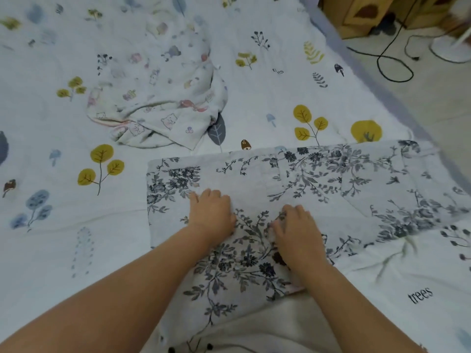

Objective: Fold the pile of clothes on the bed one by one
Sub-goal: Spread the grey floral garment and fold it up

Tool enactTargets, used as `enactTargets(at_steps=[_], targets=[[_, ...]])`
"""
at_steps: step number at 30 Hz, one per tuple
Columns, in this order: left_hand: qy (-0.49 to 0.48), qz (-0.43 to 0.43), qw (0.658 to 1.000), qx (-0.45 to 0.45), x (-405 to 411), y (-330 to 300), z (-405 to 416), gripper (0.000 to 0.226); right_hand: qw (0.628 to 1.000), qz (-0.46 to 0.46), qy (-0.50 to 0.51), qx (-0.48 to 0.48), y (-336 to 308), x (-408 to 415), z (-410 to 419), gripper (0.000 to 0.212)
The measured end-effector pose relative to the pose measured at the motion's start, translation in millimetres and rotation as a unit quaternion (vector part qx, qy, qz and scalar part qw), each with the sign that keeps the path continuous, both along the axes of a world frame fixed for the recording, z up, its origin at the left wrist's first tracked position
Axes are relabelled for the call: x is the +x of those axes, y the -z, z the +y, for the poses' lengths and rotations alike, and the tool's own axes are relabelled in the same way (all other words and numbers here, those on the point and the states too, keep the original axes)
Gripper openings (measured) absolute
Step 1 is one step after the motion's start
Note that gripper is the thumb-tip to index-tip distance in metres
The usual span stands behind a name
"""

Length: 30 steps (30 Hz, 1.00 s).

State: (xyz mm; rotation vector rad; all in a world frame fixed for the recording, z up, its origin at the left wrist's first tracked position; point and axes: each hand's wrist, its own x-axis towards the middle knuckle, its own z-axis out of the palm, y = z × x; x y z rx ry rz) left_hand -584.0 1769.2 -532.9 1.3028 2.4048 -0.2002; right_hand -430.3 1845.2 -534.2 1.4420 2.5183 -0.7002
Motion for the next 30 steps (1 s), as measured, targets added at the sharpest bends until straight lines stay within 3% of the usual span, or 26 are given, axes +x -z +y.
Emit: enactTargets(at_steps=[4,12,19,23,26,30], targets=[[0.000,-0.079,0.995,0.067,19.7,-33.4,12.1,0.028,0.997,0.073,-0.002,-0.020,-37.1,3.5,2.0,0.027],[0.043,-0.124,0.989,0.071,57.4,-82.6,50.8,0.026,0.996,0.061,0.019,-0.059,-84.8,44.1,27.4,0.021],[0.067,-0.145,0.986,0.046,100.2,-90.2,89.1,0.026,0.984,0.040,0.155,-0.077,-82.0,104.5,82.0,0.019],[0.065,-0.141,0.987,0.035,133.6,-77.1,119.1,0.027,0.966,0.046,0.234,-0.099,-66.5,147.5,116.8,0.023],[0.060,-0.155,0.986,0.026,160.8,-59.8,143.6,0.031,0.948,0.069,0.292,-0.109,-53.6,173.7,138.3,0.010],[0.077,-0.156,0.984,0.026,188.4,-27.0,175.6,0.034,0.882,0.169,0.413,-0.151,-29.4,195.6,170.4,0.025]])
